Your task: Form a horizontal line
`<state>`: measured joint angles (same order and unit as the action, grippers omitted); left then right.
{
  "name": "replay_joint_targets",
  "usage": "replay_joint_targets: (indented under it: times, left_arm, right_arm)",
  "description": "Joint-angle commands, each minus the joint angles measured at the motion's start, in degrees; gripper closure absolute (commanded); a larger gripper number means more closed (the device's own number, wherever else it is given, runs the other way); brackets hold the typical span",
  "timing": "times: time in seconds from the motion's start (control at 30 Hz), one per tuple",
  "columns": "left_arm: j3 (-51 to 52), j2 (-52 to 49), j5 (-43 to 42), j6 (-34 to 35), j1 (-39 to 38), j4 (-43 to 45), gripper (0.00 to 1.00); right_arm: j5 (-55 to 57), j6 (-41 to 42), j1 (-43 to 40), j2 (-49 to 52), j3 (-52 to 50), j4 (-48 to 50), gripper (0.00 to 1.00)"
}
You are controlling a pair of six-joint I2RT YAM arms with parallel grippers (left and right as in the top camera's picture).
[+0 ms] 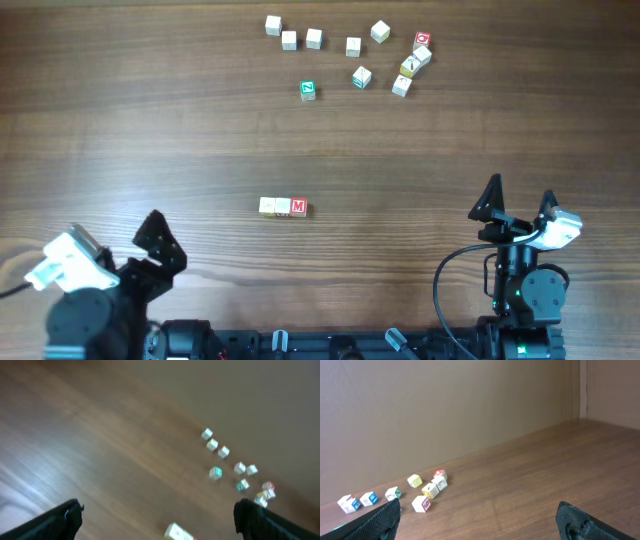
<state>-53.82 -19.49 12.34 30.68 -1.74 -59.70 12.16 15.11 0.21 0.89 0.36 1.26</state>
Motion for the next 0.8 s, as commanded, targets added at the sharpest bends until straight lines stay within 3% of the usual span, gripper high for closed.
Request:
replay_joint_targets:
  times: [0.0, 0.2, 0.33, 0.77]
  left_arm:
    - [14.3, 6.4, 0.5, -2.3, 0.4, 12.5, 0.00]
    - [34.7, 12.1, -4.5, -10.0, 0.4, 42.6, 0.00]
    - [44.0, 15.8, -4.7, -10.6, 0.3, 54.5, 0.00]
    - [47.2, 19.0, -4.9, -20.6, 0.0, 55.7, 0.00]
  right_arm:
    - [-0.6, 0.5, -0.2, -0.3, -0.1, 0.2, 0.00]
    - [-0.6, 0.5, -0.2, -0.3, -0.1, 0.2, 0.00]
    - [-0.6, 0.5, -0.2, -0.3, -0.1, 0.2, 0.00]
    - [-0.6, 0.5, -0.2, -0.3, -0.1, 0.2, 0.00]
